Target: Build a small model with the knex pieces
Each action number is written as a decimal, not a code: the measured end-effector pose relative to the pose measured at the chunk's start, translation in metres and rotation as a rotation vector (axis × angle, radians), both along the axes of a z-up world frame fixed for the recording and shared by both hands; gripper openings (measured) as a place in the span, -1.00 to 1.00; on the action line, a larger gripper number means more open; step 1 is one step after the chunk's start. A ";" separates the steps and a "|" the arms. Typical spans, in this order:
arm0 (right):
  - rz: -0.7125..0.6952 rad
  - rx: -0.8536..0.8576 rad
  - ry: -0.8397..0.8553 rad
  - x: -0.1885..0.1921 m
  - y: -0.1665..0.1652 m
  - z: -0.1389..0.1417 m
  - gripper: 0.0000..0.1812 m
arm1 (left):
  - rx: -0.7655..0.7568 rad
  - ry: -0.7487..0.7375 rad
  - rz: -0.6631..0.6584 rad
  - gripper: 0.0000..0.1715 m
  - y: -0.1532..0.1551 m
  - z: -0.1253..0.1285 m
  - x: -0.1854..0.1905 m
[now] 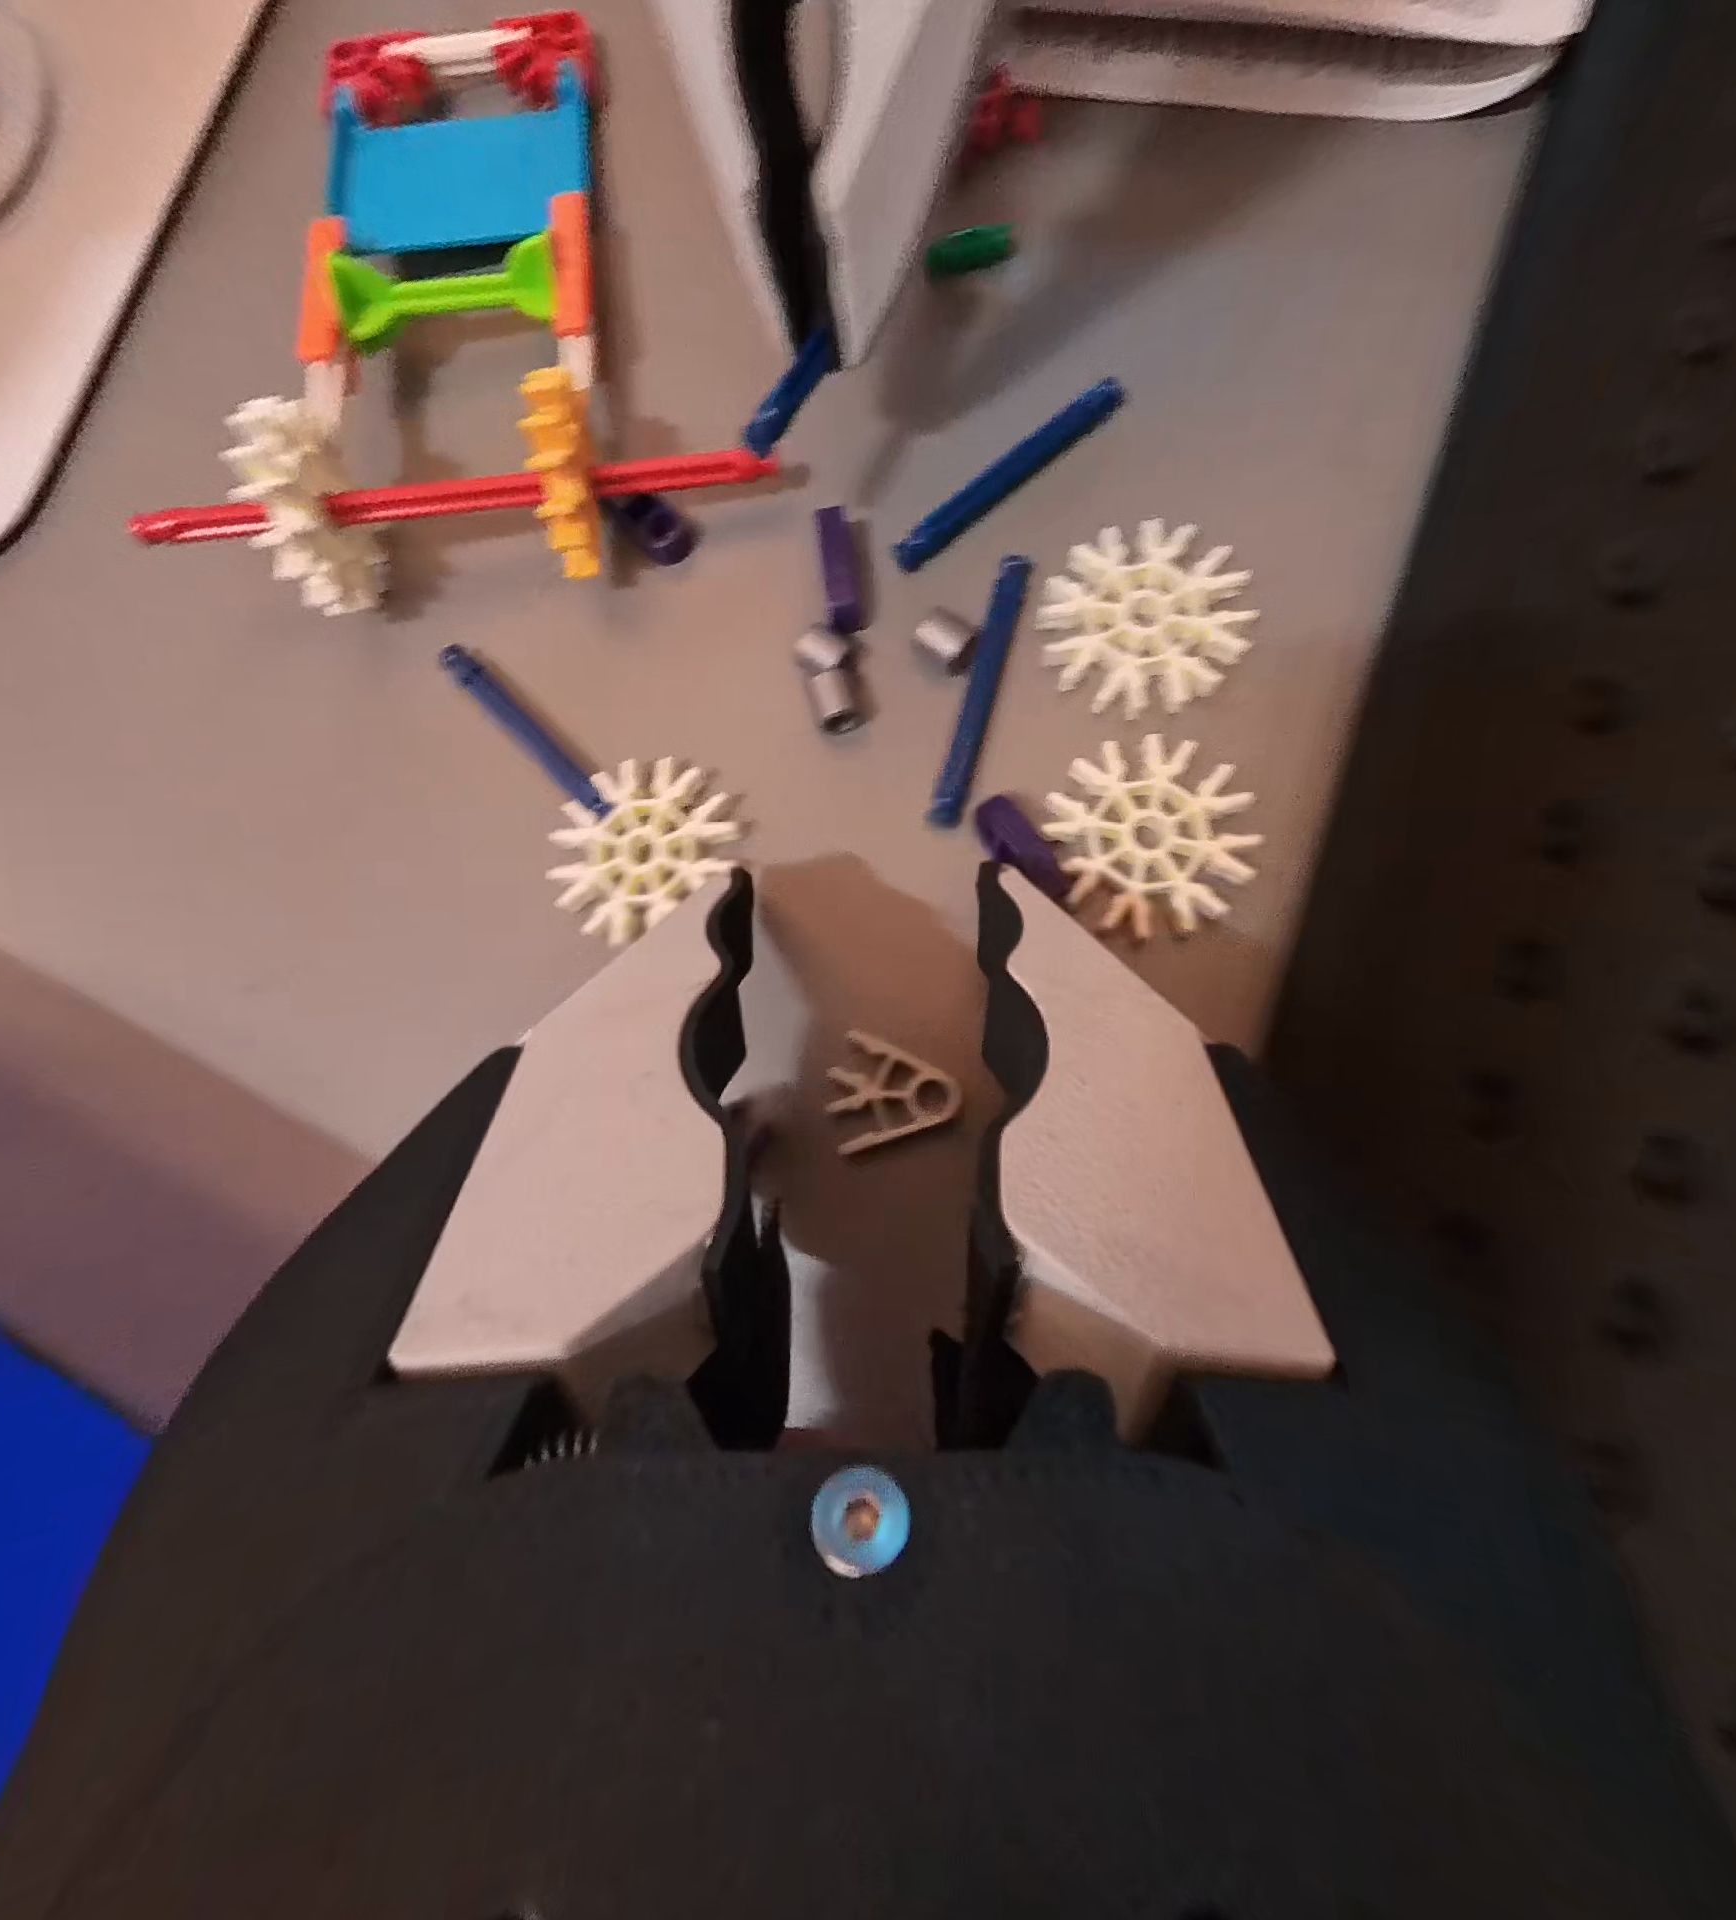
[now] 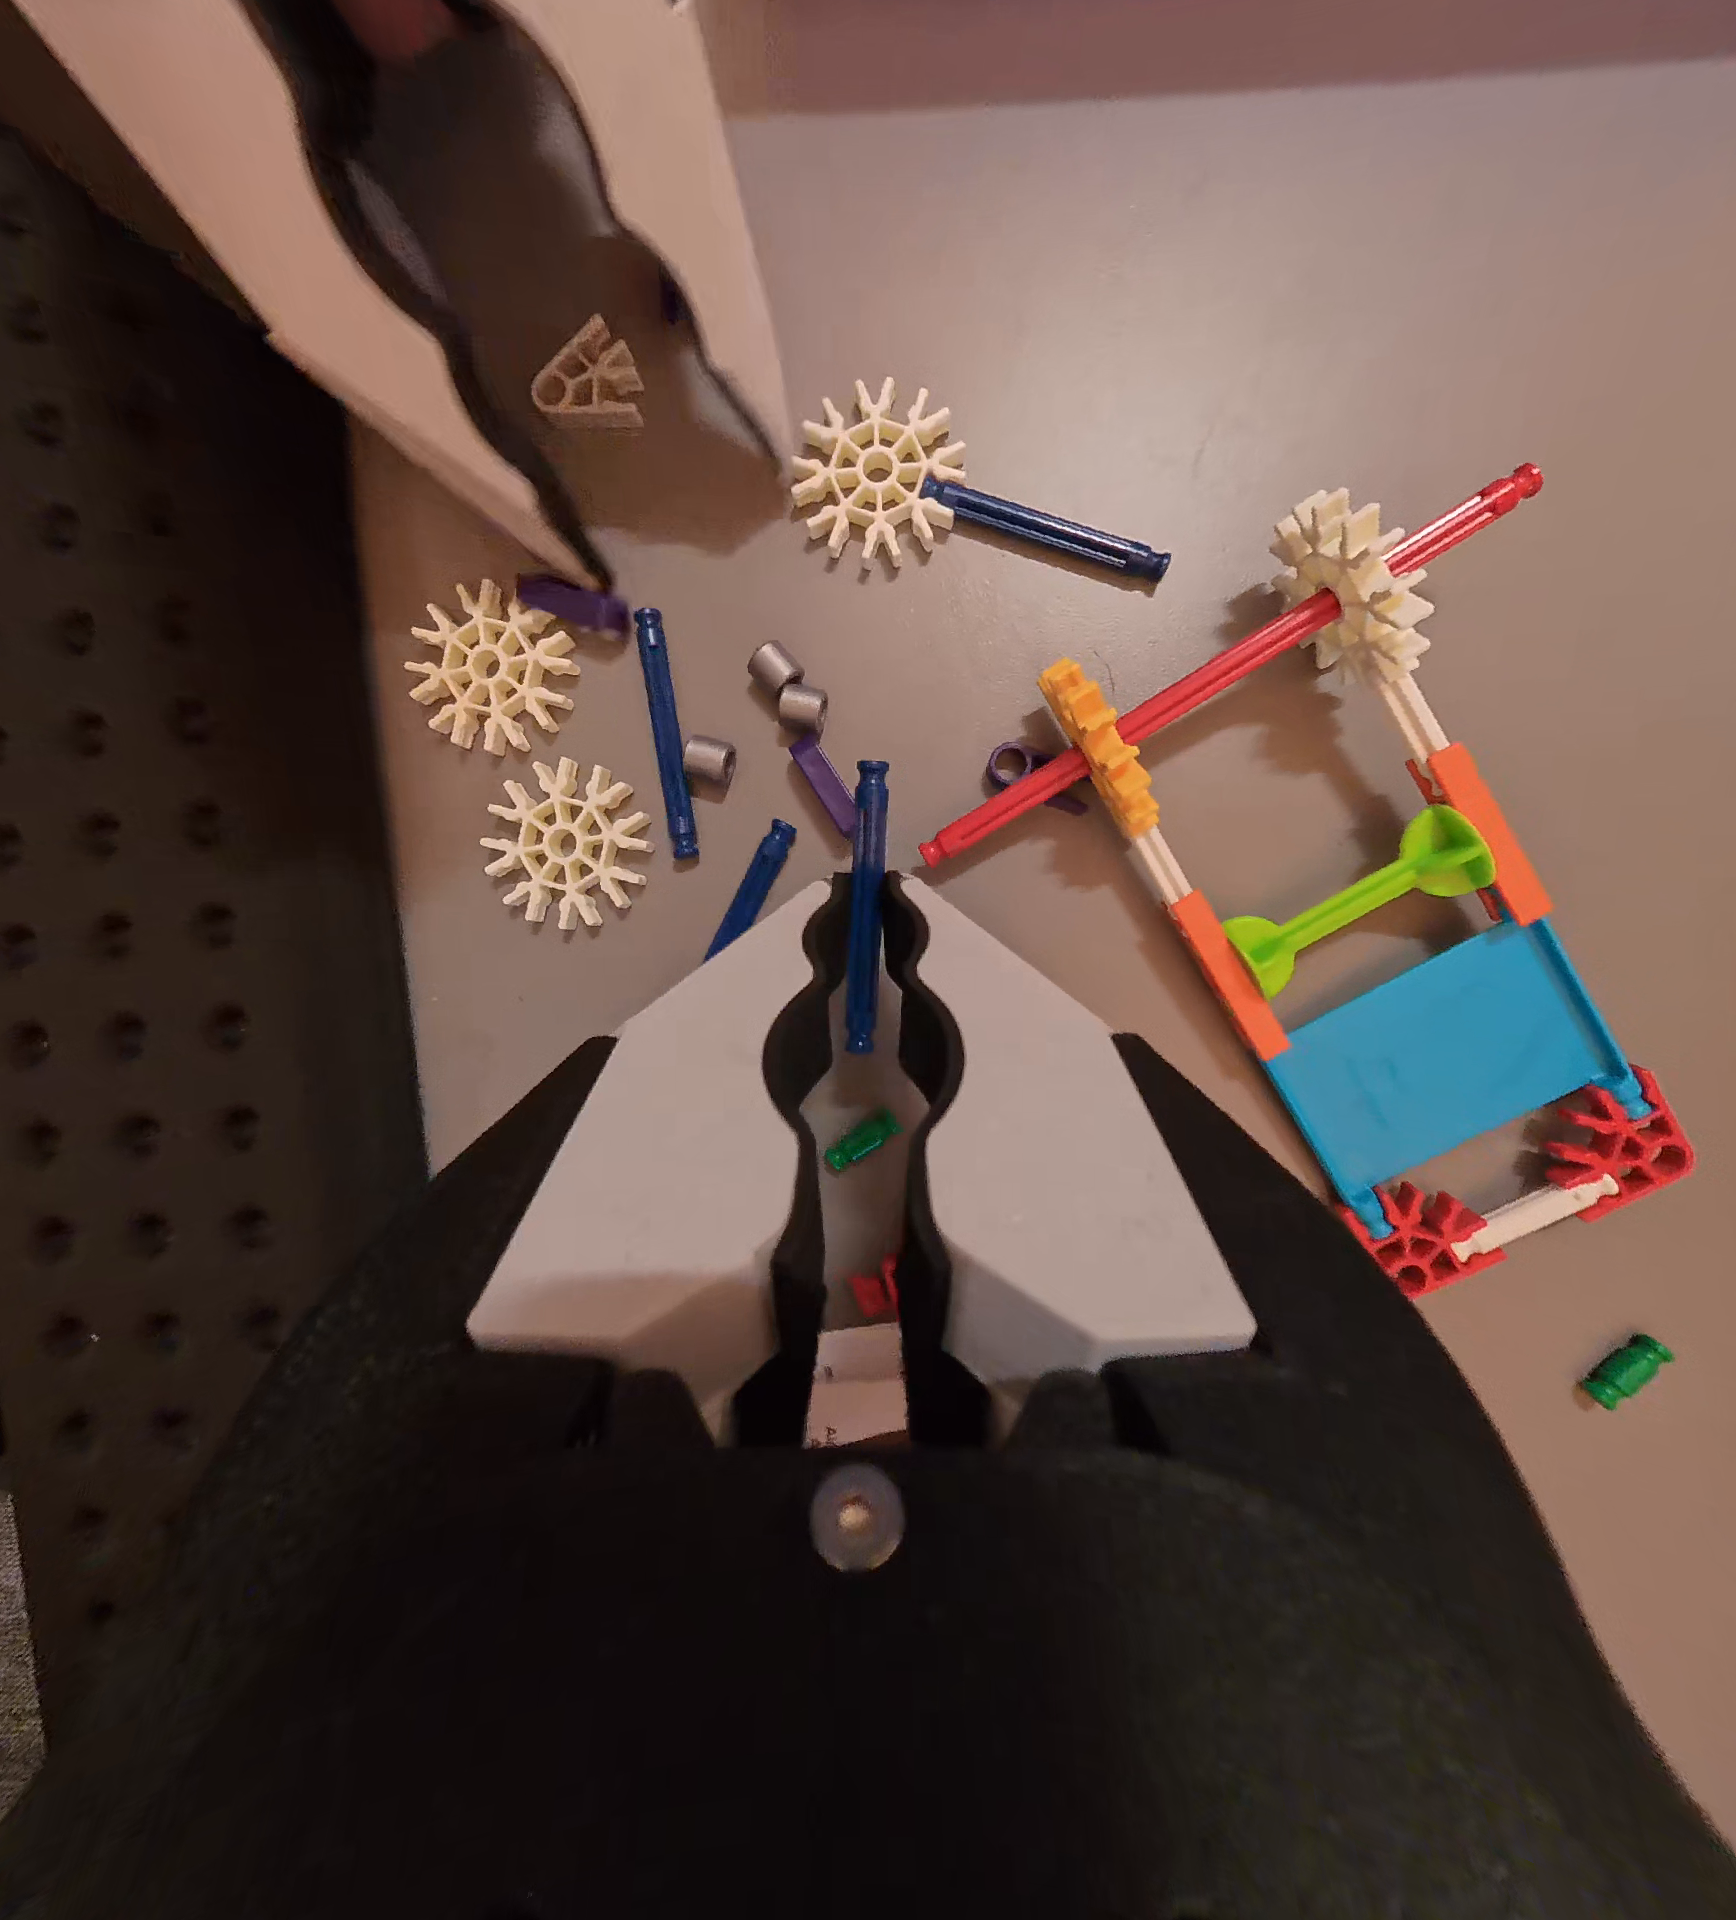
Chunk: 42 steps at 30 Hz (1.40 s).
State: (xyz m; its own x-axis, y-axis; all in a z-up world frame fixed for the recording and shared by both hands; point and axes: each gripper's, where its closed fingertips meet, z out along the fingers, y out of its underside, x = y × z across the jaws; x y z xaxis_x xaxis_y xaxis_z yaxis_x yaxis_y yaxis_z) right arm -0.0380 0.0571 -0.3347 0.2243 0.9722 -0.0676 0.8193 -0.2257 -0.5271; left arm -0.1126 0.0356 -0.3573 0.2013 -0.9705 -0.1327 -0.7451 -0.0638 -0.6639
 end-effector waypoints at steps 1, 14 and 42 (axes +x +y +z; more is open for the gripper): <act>0.000 0.000 0.001 0.000 0.000 0.000 -0.96 | 0.003 -0.001 -0.024 -0.50 -0.004 0.000 0.002; -0.010 0.002 0.013 0.005 0.002 0.002 -0.96 | -0.119 -0.050 0.005 -0.42 -0.001 0.003 0.009; -0.093 0.059 0.097 0.019 0.022 0.023 -0.97 | -0.085 -0.061 0.067 -0.26 0.015 0.003 0.010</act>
